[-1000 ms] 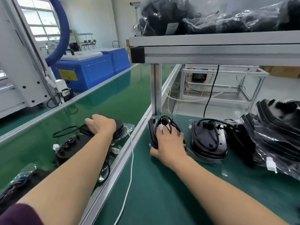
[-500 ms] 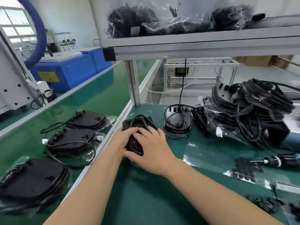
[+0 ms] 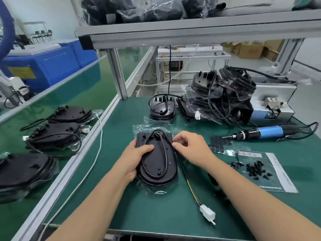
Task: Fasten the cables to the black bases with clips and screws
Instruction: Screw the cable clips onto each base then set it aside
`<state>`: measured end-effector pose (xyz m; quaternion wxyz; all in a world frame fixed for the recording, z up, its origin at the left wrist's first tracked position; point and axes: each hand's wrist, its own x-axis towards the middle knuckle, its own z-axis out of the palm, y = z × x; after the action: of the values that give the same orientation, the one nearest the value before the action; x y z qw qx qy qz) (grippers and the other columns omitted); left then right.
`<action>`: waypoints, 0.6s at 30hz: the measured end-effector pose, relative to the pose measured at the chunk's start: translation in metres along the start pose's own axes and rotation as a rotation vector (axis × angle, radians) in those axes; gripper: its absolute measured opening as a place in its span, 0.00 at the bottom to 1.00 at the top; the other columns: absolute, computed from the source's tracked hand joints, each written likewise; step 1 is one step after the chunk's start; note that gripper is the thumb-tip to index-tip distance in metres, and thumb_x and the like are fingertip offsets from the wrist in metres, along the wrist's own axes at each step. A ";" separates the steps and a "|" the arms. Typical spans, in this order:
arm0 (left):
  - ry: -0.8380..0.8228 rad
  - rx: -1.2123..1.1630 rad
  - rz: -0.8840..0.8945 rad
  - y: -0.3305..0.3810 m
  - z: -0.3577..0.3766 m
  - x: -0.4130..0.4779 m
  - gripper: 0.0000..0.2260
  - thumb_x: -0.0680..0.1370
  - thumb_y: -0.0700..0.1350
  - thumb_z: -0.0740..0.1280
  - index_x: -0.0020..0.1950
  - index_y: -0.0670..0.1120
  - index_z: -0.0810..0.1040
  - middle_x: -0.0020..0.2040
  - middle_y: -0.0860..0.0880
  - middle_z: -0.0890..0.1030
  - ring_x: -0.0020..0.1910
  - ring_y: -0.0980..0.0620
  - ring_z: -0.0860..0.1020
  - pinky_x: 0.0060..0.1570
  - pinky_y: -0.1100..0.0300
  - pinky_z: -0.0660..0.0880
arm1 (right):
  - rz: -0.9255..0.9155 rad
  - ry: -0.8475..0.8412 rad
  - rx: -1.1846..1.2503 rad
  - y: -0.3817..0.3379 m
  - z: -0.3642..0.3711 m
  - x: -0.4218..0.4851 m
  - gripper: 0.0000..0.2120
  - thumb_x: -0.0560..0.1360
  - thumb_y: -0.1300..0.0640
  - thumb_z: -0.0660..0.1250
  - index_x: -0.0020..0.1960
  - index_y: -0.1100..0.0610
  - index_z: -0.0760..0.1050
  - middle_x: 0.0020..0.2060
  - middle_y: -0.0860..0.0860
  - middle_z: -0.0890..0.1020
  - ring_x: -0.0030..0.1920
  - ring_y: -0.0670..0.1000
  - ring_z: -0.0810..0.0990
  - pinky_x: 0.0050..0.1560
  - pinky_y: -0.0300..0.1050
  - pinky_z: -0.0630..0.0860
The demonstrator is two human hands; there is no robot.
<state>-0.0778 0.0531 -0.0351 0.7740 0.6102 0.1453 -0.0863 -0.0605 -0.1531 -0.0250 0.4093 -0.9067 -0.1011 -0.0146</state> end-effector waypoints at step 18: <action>0.332 1.179 0.419 -0.016 0.023 -0.014 0.12 0.82 0.51 0.55 0.52 0.45 0.74 0.47 0.46 0.68 0.48 0.43 0.73 0.46 0.55 0.66 | -0.042 -0.197 -0.267 -0.022 -0.019 -0.003 0.06 0.78 0.56 0.63 0.54 0.55 0.70 0.47 0.52 0.78 0.49 0.56 0.77 0.51 0.55 0.76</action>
<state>-0.0931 0.0264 -0.0406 0.2765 0.9536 0.0691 0.0970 -0.0666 -0.1532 0.0036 0.2729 -0.9477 -0.1570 0.0525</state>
